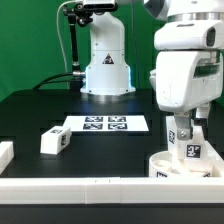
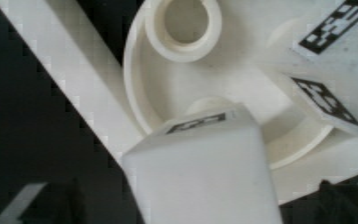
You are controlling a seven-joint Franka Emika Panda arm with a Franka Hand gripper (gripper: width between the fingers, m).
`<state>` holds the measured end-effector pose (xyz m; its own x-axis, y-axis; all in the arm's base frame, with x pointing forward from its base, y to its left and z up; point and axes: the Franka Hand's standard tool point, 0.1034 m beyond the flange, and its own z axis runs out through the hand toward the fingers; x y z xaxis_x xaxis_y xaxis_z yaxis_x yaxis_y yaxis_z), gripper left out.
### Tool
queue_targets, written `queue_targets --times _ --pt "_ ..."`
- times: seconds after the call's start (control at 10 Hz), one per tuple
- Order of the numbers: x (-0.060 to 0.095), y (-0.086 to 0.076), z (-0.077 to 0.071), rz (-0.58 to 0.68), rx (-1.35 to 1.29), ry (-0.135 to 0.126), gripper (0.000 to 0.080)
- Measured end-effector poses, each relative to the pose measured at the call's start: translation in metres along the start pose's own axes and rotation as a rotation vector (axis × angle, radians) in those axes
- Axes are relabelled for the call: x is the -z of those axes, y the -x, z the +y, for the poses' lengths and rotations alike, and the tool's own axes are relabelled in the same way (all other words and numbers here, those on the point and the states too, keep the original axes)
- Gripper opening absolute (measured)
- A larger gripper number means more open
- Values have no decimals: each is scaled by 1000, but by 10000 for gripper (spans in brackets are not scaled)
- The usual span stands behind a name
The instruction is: Assemble stool
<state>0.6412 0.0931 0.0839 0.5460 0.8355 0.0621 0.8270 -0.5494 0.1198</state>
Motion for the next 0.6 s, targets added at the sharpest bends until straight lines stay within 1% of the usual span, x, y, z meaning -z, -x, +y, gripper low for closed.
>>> queue_targets --times 0.2,0.3,0.4,0.5,0.6 --pt "-1 0 -1 -1 -14 -2 649" --pt "-3 0 -2 -3 -19 -4 551" --pt "-4 0 -2 -4 -22 -5 403" --pt "-3 -1 -2 -2 -26 -4 403" --pt "-3 -1 -2 -2 -27 -4 340"
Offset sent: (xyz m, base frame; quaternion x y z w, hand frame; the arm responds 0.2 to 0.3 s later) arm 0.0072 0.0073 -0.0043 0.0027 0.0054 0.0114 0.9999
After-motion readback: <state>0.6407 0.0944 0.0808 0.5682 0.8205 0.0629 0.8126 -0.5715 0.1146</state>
